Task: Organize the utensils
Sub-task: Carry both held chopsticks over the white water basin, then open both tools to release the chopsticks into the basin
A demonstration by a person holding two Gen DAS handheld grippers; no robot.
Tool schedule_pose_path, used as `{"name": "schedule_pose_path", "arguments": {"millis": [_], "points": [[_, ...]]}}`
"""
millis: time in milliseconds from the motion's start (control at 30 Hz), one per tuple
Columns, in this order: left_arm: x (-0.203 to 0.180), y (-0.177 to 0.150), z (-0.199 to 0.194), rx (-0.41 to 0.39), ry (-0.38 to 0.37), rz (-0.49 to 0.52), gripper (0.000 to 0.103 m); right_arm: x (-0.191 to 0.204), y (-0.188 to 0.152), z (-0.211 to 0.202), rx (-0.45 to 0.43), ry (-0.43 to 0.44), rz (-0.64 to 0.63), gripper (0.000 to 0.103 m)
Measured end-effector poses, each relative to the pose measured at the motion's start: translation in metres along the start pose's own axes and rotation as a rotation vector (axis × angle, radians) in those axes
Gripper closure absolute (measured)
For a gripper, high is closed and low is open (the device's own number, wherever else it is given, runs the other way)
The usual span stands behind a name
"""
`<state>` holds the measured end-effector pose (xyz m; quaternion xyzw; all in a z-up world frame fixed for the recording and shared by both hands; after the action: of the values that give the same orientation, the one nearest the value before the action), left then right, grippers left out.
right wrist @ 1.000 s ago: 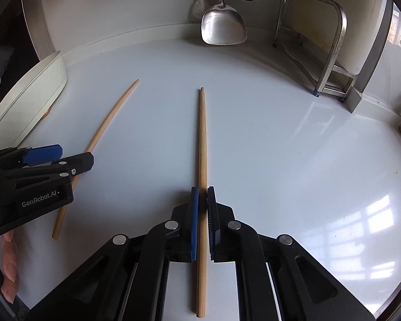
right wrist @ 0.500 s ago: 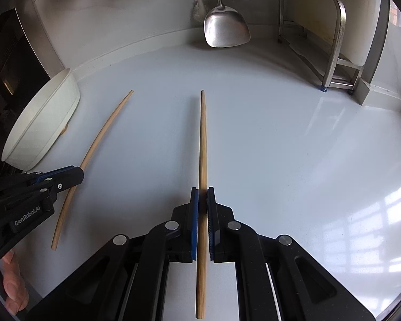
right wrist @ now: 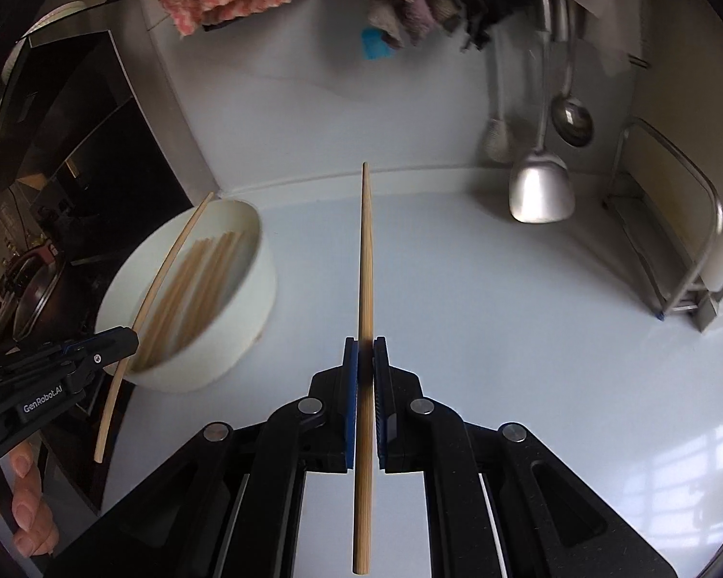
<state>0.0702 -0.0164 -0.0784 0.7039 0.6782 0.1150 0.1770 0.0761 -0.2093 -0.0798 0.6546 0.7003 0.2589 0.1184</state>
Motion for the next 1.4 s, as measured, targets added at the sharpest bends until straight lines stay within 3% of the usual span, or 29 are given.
{"name": "schedule_pose_path", "arguments": {"millis": [233, 467, 767, 1233, 1333, 1400], "points": [[0.096, 0.039, 0.014, 0.010, 0.075, -0.042, 0.096, 0.106, 0.051, 0.039, -0.008, 0.068, -0.059, 0.097], [0.132, 0.054, 0.045, 0.050, 0.048, -0.036, 0.096, 0.162, 0.072, 0.089, 0.075, 0.084, -0.048, 0.097], [0.144, 0.062, 0.090, 0.140, 0.023, -0.055, 0.095, 0.172, 0.066, 0.162, 0.264, 0.068, -0.049, 0.097], [0.152, 0.056, 0.123, 0.202, 0.061, -0.100, 0.094, 0.167, 0.056, 0.193, 0.344, 0.077, -0.066, 0.097], [0.154, 0.056, 0.118, 0.192, 0.069, -0.107, 0.079, 0.166, 0.057, 0.192, 0.347, 0.081, -0.060, 0.097], [0.155, 0.055, 0.109, 0.178, 0.070, -0.117, 0.059, 0.164, 0.058, 0.187, 0.335, 0.074, -0.054, 0.090]]}}
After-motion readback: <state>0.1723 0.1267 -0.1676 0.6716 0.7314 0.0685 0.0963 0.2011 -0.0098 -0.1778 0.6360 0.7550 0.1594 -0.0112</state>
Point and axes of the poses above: each gripper's, at about its wrist camera, not at the fingertips, and z roughly the way its jaws point, x to its left, y to its top, the point moved 7 cm from there along z, roughly the way its jaws point, and after that the axes turned 10 degrees about x, right-handed, at the moved point
